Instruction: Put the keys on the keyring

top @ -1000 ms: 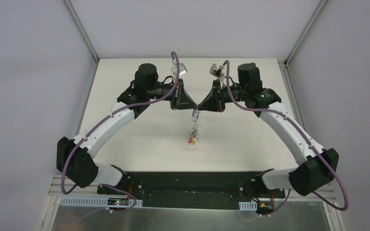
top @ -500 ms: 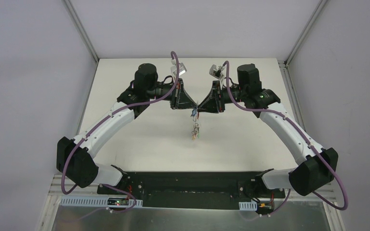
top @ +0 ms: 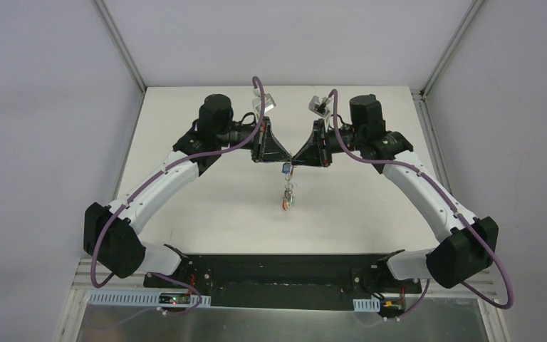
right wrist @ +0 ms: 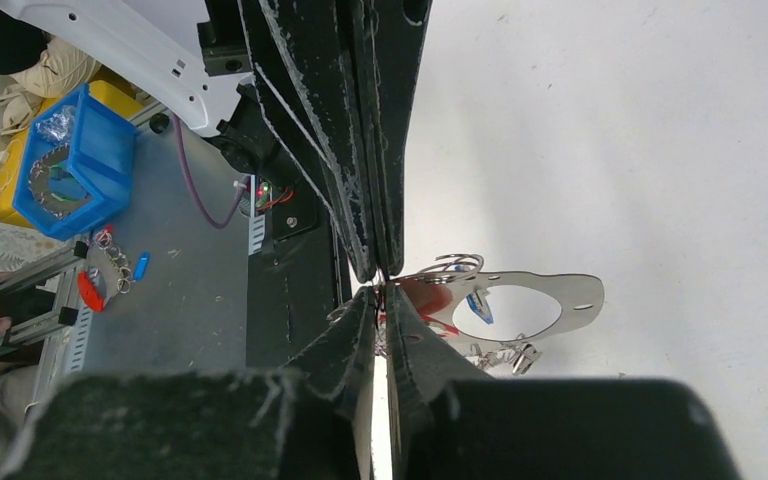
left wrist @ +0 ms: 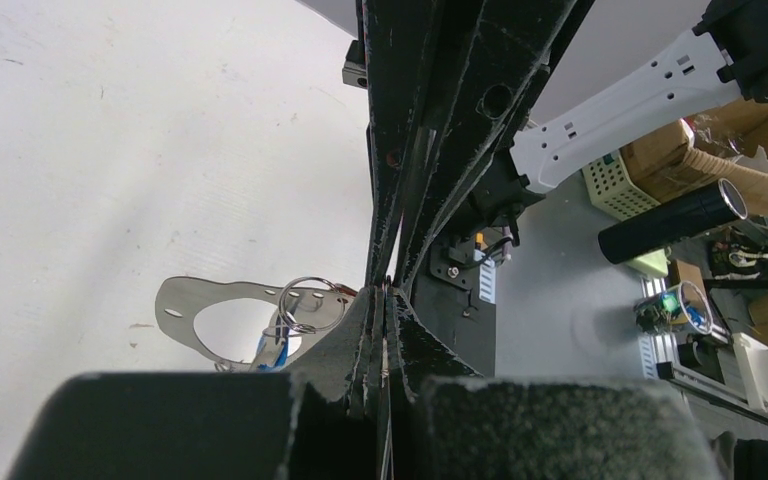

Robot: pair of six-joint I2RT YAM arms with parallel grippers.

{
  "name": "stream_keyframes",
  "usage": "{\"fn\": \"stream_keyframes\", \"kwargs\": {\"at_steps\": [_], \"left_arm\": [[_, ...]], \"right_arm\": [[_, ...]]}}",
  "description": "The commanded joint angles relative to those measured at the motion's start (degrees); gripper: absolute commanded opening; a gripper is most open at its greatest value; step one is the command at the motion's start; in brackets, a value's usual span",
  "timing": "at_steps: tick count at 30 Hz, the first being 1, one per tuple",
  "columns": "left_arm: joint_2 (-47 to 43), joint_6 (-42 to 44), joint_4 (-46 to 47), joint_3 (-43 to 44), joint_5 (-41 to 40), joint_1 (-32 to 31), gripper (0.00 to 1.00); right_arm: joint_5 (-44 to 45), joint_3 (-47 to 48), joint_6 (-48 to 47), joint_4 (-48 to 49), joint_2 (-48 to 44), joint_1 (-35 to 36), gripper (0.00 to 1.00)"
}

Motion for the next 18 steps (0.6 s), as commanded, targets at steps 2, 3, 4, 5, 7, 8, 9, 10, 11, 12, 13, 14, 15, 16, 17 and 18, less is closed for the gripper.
{"fn": "stream_keyframes", "kwargs": {"at_steps": [2, 3, 4, 5, 7, 8, 9, 10, 11, 12, 13, 14, 15, 16, 17, 18], "left_arm": [[-1.2, -0.8, 5.4, -0.3, 0.4, 1.1, 0.00], [-1.3, -0.7, 5.5, -0.3, 0.5, 1.2, 0.00], [-1.4, -0.5, 5.6, -0.4, 0.8, 1.3, 0.00], [-1.4, -0.1, 5.6, -0.4, 1.3, 1.5, 0.00], [-1.9, 2.3, 4.0, -0.1, 2.7, 1.5, 0.00], [-2.2, 4.7, 2.2, 0.4, 3.0, 1.5, 0.04], [-2.6, 6.8, 0.4, 0.6, 3.4, 1.5, 0.09], [-3.1, 8.8, -0.9, 0.6, 3.7, 1.5, 0.14], [-3.4, 10.7, -2.3, 0.7, 4.0, 1.5, 0.19], [-3.8, 12.7, -4.3, 0.7, 4.2, 1.5, 0.24], [-4.0, 14.5, -5.8, 0.9, 4.5, 1.5, 0.27], [-4.2, 16.0, -7.5, 1.1, 4.6, 1.5, 0.32], [-4.1, 17.8, -9.3, 1.5, 4.7, 1.5, 0.36], [-4.1, 19.9, -11.6, 2.0, 4.5, 1.3, 0.40], [-3.8, 21.7, -13.5, 2.5, 4.4, 1.3, 0.41], [-3.7, 23.5, -15.3, 2.9, 4.4, 1.2, 0.43]], "right_arm": [[-3.5, 0.2, 0.3, 1.8, -0.3, 0.2, 0.03], [-3.4, 0.6, -0.1, 1.2, -0.4, 0.2, 0.01], [-3.2, 1.2, -0.8, 0.5, -0.5, 0.3, 0.00], [-2.8, 2.0, -1.9, -0.6, -0.4, 0.3, 0.00], [-0.8, 4.0, -5.5, -4.6, -0.2, 0.8, 0.00], [0.6, 4.8, -7.6, -6.9, 0.1, 1.5, 0.00], [2.3, 5.7, -10.0, -9.3, 0.3, 2.3, 0.00], [3.8, 6.3, -11.9, -11.9, 0.6, 3.3, 0.00], [5.1, 6.8, -13.4, -13.4, 1.0, 4.2, 0.00], [5.8, 7.0, -14.4, -14.2, 1.2, 5.0, 0.00], [6.4, 7.2, -15.0, -14.8, 1.6, 5.8, 0.00], [6.7, 7.4, -15.5, -15.4, 1.8, 6.2, 0.00], [7.0, 7.8, -16.0, -15.8, 2.1, 6.8, 0.00], [7.1, 8.2, -16.3, -16.2, 2.4, 7.2, 0.00], [7.2, 8.7, -16.5, -16.5, 2.7, 7.5, 0.00], [7.2, 9.1, -16.5, -16.8, 3.0, 7.7, 0.00]]}}
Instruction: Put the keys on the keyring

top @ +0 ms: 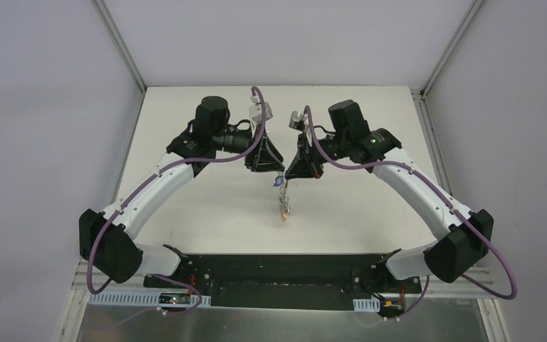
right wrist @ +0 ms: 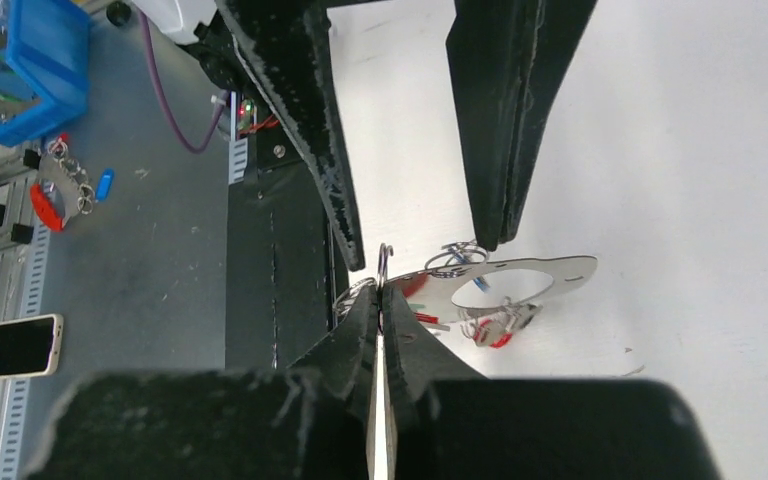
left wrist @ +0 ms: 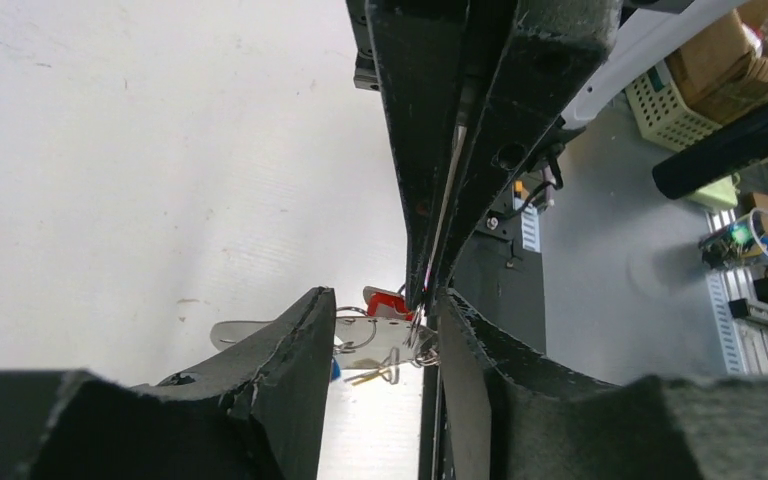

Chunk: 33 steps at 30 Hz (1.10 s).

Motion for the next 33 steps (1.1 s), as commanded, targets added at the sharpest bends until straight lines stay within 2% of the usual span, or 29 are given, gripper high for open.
{"fn": "stream_keyframes", "kwargs": {"at_steps": [1, 10, 18, 21, 25, 29, 33], "left_arm": [[-1.2, 11.8, -9.4, 3.4, 1.5, 0.0, 0.44], [-0.4, 18.6, -12.5, 3.4, 2.7, -2.2, 0.44], [0.7, 19.7, -12.2, 3.9, 2.5, -3.2, 0.39], [1.0, 19.7, -12.1, 4.0, 2.6, -3.3, 0.33], [1.3, 19.8, -12.4, 3.9, 2.7, -3.4, 0.20], [1.4, 20.9, -14.0, 3.9, 2.8, -3.4, 0.13], [1.7, 20.5, -14.5, 4.4, 3.2, -3.4, 0.00]], "right_arm": [[0.5, 4.2, -4.1, -3.1, 0.9, 1.2, 0.00], [-0.3, 4.5, -3.8, -3.2, 2.0, 1.8, 0.00], [-0.7, 3.8, -3.3, -2.5, 2.1, 1.8, 0.00], [-0.9, 3.5, -3.1, -2.2, 2.1, 1.8, 0.00], [-0.8, 3.3, -2.9, -1.9, 2.0, 1.8, 0.00], [-0.6, 3.3, -2.3, -1.3, 1.6, 1.8, 0.00], [-0.3, 3.3, -1.9, -0.9, 1.6, 1.8, 0.00]]}}
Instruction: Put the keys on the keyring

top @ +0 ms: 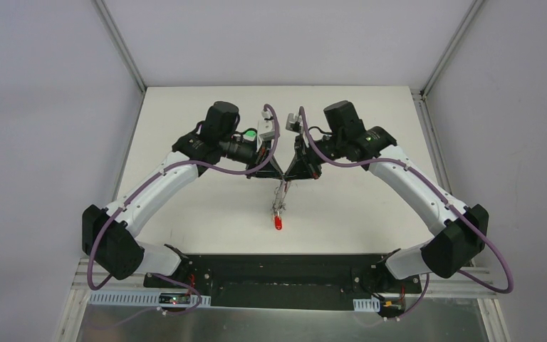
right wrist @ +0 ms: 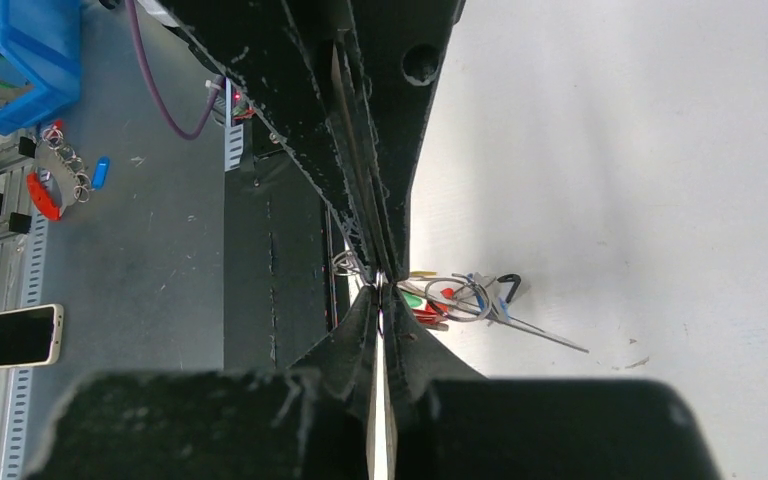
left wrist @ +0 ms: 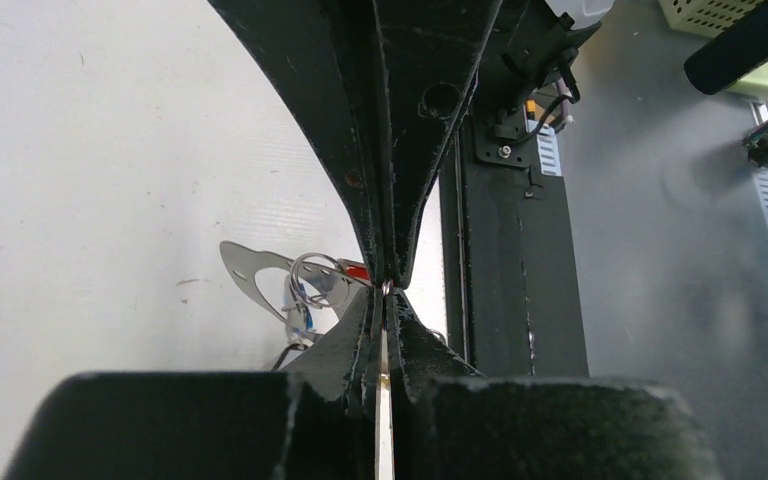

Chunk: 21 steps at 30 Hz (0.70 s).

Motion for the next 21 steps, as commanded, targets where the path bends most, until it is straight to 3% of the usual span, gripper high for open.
{"fn": "stream_keyframes", "kwargs": {"at_steps": [1, 4, 6, 11, 16, 21], "left_arm": [[0.2, 1.0, -0.8, 2.9, 2.8, -0.6, 0.00], [0.1, -1.3, -0.2, 3.9, 3.2, -0.2, 0.00], [0.0, -5.6, 2.4, 4.0, 4.0, 0.5, 0.00], [-0.7, -22.9, 18.7, 0.8, 4.8, 2.4, 0.00], [-1.0, -34.9, 32.3, -3.3, 4.0, 2.9, 0.00], [-0.9, -36.0, 33.2, -3.9, 3.0, 3.0, 0.00]], "right_arm": [[-1.2, 1.6, 0.5, 2.6, -1.0, 0.2, 0.00], [-0.8, 0.8, 1.1, 3.5, -1.7, -0.2, 0.02], [-0.8, -0.2, 1.6, 4.4, -2.6, -1.1, 0.09], [-0.9, -2.8, 2.7, 7.3, -5.6, -3.4, 0.23], [0.1, -3.7, 2.2, 7.5, -6.7, -3.5, 0.20], [-0.4, -3.6, 2.8, 8.2, -6.7, -3.6, 0.13]]}}
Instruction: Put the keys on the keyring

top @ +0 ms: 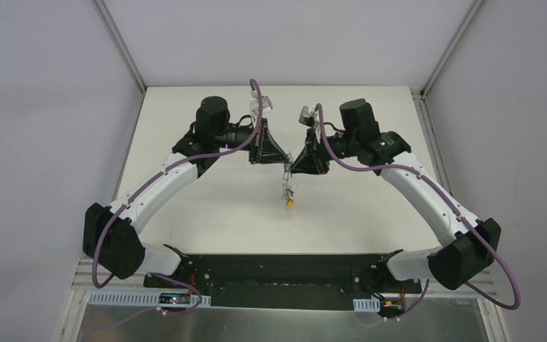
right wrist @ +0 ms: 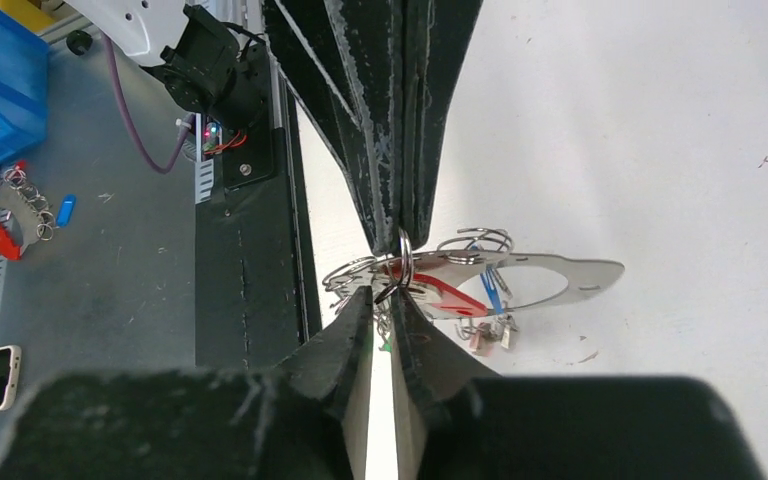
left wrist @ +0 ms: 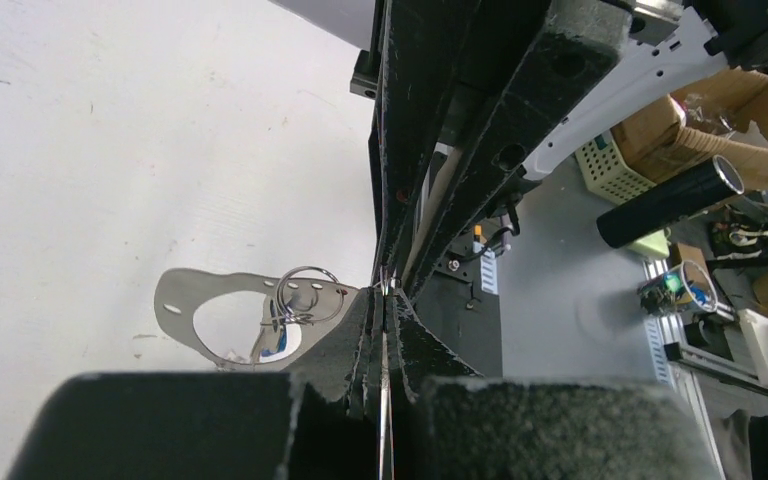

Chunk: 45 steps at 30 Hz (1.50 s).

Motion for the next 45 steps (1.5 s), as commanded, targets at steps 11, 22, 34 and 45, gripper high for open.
{"fn": "stream_keyframes", "kwargs": {"at_steps": [11, 22, 34, 45], "left_arm": [[-1.2, -7.8, 9.4, -1.2, -4.3, 0.3, 0.00], [-0.5, -7.8, 9.0, -1.7, -6.3, 1.1, 0.00], [0.6, -10.2, 8.8, -1.3, -9.7, 1.5, 0.00], [0.8, -10.1, 7.9, -1.4, -10.9, 1.5, 0.00]], "right_arm": [[0.9, -0.8, 2.1, 4.4, -0.6, 0.9, 0.03], [4.0, -0.2, 2.7, 4.6, -0.3, 1.5, 0.11], [5.3, 0.6, 2.4, 4.6, 0.0, 2.0, 0.05], [6.9, 1.3, 2.1, 4.3, 1.6, 3.3, 0.05]]}}
